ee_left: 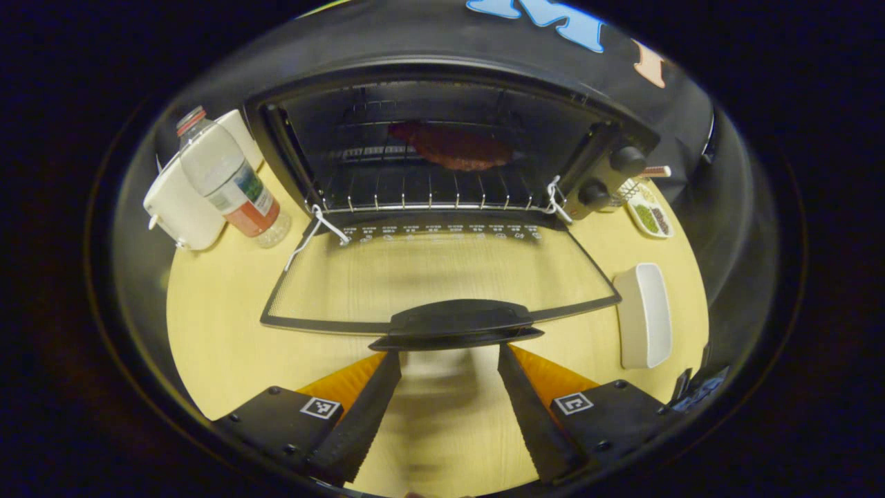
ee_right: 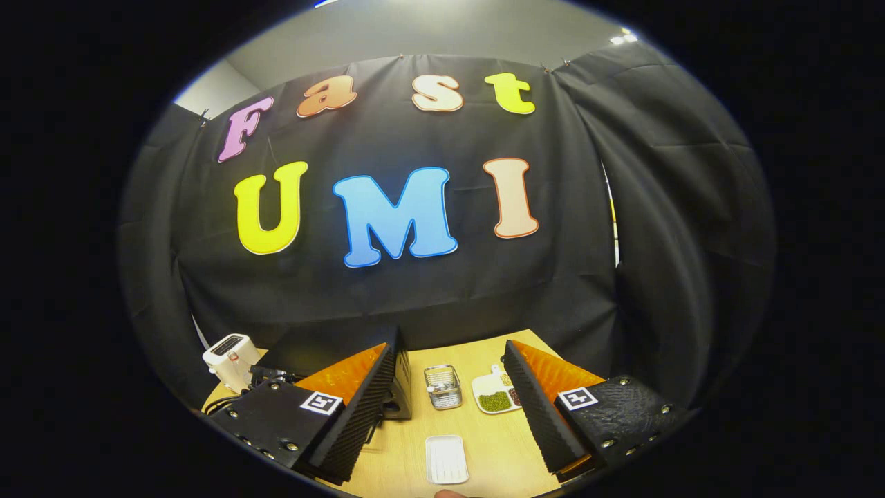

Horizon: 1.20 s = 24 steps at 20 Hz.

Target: Open the electric oven with the left hand, put the food in, and close the electric oven.

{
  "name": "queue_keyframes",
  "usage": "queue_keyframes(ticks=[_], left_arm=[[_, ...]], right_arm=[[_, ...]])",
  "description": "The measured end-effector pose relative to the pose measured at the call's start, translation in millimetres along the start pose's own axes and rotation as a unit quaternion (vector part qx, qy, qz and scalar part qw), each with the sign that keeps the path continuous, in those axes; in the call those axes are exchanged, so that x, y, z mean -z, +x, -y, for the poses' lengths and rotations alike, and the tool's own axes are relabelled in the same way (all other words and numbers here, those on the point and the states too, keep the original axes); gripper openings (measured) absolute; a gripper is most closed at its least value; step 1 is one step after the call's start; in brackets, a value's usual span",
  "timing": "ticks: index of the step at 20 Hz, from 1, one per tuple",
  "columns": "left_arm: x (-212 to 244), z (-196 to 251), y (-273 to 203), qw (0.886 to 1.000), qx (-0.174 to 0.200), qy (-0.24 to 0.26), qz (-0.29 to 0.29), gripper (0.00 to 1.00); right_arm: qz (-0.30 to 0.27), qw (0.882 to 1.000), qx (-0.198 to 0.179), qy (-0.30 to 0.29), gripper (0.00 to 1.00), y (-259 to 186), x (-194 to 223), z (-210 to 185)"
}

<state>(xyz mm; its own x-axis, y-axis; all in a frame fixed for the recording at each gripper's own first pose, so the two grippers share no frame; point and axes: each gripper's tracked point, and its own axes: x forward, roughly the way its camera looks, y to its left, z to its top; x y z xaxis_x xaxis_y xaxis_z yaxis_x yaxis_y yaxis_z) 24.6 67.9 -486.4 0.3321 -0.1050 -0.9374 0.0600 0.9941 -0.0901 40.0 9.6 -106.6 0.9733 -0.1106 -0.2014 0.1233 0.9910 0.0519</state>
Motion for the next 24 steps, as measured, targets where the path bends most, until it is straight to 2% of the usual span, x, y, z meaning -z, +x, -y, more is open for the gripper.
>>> queue_keyframes(ticks=[1,2,4,7,18,19,23,24], left_arm=[[-3,1,-5,1.000,0.002,-0.003,0.006,1.00],[-5,1,-9,1.000,0.005,-0.008,0.012,0.96],[-10,2,-17,1.000,0.010,-0.016,0.022,0.96],[-14,3,-23,0.999,0.015,-0.021,0.029,0.96],[-38,9,-39,0.998,0.011,-0.002,0.065,0.96],[-42,9,-41,0.998,0.010,-0.001,0.069,1.00],[-62,7,-40,0.996,0.004,0.007,0.085,0.96],[-64,5,-40,0.996,-0.001,0.007,0.088,1.00]], right_arm=[[0.001,1.000,-0.002,0.001,0.98,0,-1,-2],[0.002,1.000,-0.005,0.002,0.98,-1,-1,-4],[0.005,1.000,-0.008,0.000,1.00,-2,-3,-7],[0.008,1.000,-0.010,0.001,0.98,-4,-5,-9],[0.016,1.000,-0.002,0.006,0.98,-4,-13,5],[0.016,1.000,-0.001,0.005,0.98,-4,-12,7],[0.012,1.000,0.000,0.006,0.98,-4,-10,14],[0.011,1.000,-0.001,0.006,0.98,-4,-9,16]])
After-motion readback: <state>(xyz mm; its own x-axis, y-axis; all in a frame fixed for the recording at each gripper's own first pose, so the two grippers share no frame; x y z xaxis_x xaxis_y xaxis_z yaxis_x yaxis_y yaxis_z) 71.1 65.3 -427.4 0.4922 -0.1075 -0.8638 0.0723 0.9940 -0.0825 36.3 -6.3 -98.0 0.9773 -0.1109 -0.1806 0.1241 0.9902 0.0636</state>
